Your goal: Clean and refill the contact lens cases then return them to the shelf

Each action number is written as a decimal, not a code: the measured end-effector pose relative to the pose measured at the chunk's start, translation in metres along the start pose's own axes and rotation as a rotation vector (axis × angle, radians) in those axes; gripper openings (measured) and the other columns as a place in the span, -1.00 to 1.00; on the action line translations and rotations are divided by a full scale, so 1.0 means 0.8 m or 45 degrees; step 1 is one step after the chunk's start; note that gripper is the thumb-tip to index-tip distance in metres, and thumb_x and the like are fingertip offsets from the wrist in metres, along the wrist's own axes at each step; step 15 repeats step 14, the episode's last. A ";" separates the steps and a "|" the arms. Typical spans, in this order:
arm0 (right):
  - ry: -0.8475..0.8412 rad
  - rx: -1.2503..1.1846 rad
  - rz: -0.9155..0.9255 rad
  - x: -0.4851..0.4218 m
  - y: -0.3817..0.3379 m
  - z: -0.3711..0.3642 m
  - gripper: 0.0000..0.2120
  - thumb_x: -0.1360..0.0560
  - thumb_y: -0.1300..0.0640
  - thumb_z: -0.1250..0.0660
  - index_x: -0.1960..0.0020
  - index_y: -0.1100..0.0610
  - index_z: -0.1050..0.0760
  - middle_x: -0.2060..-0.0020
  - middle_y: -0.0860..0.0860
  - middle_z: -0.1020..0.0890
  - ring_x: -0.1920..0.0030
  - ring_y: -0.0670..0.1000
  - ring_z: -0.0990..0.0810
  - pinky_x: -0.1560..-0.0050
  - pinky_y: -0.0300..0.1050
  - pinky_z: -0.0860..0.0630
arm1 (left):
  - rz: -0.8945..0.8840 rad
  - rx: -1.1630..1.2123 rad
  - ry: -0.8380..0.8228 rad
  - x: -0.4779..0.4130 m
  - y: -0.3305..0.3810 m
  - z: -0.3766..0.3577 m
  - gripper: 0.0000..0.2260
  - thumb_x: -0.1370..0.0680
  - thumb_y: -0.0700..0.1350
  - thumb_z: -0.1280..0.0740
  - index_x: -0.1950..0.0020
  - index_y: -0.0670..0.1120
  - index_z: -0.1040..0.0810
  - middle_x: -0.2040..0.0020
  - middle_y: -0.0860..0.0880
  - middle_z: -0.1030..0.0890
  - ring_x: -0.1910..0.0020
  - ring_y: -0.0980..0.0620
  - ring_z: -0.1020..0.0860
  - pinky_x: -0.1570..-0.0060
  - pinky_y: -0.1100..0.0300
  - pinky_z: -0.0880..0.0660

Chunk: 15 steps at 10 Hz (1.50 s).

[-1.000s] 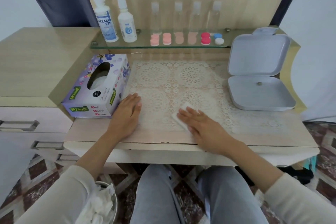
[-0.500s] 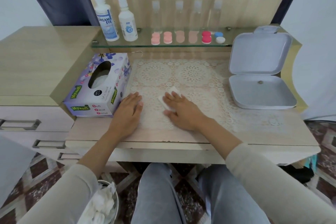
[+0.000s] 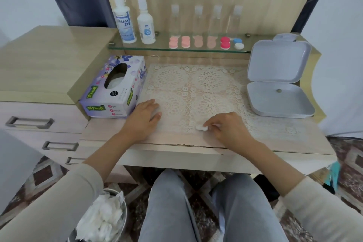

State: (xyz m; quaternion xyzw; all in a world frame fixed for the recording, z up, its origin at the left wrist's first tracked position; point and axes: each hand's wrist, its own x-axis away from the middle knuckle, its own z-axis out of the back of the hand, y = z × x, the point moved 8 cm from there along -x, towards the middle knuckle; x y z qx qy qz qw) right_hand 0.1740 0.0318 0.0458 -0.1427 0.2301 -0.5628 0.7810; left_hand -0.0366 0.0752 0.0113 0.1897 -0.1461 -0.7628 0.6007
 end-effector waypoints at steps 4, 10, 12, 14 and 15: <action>-0.268 -0.460 0.176 0.020 -0.175 -0.093 -0.90 -0.44 0.23 -0.36 0.12 0.16 -0.66 0.25 -0.09 -0.64 0.20 -0.29 -0.50 0.20 -0.50 -0.35 | 0.036 0.148 0.417 0.201 -0.076 0.102 -0.68 -0.51 0.02 -0.16 0.01 -0.12 -0.62 0.18 0.09 -0.59 0.18 0.26 -0.46 0.14 0.52 -0.34; -1.005 -0.242 -0.029 0.060 -0.240 -0.515 -0.89 -0.47 0.23 -0.32 0.07 0.21 -0.61 0.13 0.11 -0.65 0.12 0.07 -0.58 0.16 -0.14 -0.48 | 1.069 0.326 0.268 0.459 -0.321 -0.012 -0.80 -0.56 -0.11 -0.25 -0.11 -0.12 -0.58 0.03 -0.03 -0.64 0.16 0.12 -0.51 0.20 0.36 -0.38; -1.066 -0.215 -0.122 0.060 -0.234 -0.570 -0.75 -0.53 0.04 -0.25 0.07 0.21 -0.57 0.16 0.11 -0.61 0.09 0.07 -0.54 0.14 -0.18 -0.35 | 1.132 0.338 0.194 0.463 -0.352 -0.027 -0.79 -0.57 -0.08 -0.23 -0.13 -0.09 -0.56 0.01 -0.01 -0.61 0.16 0.14 -0.48 0.19 0.36 -0.37; -1.074 -0.249 -0.065 0.056 -0.251 -0.575 -0.53 -0.62 -0.03 0.04 0.42 0.12 -0.13 0.49 0.00 -0.28 0.41 -0.07 -0.29 0.26 -0.11 -0.14 | 1.150 0.358 0.207 0.451 -0.357 -0.027 -0.78 -0.58 -0.08 -0.23 -0.16 -0.10 -0.55 0.01 0.00 -0.62 0.15 0.14 -0.49 0.13 0.29 -0.41; -1.074 -0.249 -0.065 0.056 -0.251 -0.575 -0.53 -0.62 -0.03 0.04 0.42 0.12 -0.13 0.49 0.00 -0.28 0.41 -0.07 -0.29 0.26 -0.11 -0.14 | 1.150 0.358 0.207 0.451 -0.357 -0.027 -0.78 -0.58 -0.08 -0.23 -0.16 -0.10 -0.55 0.01 0.00 -0.62 0.15 0.14 -0.49 0.13 0.29 -0.41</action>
